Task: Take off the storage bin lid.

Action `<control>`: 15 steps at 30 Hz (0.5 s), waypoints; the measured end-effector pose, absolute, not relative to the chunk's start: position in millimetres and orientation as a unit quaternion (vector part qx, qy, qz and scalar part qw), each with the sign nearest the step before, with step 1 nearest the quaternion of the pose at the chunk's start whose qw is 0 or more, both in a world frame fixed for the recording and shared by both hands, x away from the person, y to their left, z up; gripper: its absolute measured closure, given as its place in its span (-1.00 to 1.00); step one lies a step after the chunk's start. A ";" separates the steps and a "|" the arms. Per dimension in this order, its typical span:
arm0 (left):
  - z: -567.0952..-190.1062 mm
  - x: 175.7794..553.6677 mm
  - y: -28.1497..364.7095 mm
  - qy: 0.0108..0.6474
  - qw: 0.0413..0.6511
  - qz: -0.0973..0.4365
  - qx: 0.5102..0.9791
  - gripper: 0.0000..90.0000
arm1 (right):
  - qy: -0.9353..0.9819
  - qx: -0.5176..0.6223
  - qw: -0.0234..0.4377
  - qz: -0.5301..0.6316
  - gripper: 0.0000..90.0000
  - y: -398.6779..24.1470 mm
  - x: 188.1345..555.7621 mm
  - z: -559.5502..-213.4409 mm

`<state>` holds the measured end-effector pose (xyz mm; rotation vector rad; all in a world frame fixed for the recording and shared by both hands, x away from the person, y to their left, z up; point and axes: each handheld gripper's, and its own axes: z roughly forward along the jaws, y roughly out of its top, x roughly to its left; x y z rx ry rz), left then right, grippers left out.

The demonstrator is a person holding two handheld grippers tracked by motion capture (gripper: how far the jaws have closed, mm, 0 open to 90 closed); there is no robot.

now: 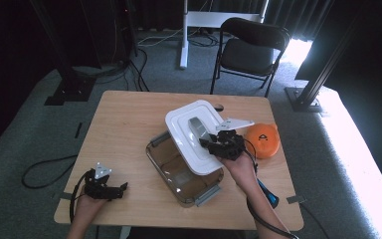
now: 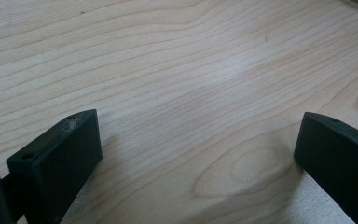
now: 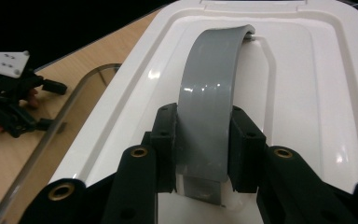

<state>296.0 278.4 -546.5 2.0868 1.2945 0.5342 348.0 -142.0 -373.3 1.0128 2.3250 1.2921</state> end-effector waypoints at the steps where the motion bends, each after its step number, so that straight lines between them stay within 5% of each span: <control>1: -546.5 296.0 278.5 0.490 0.309 0.202 0.790 -0.97 | 0.807 0.354 0.147 0.449 0.50 -143.6 350.2 -373.6; 15: -546.5 296.0 278.4 0.490 0.309 0.202 0.790 -0.97 | 0.790 0.390 0.161 0.445 0.50 -159.8 381.8 -378.1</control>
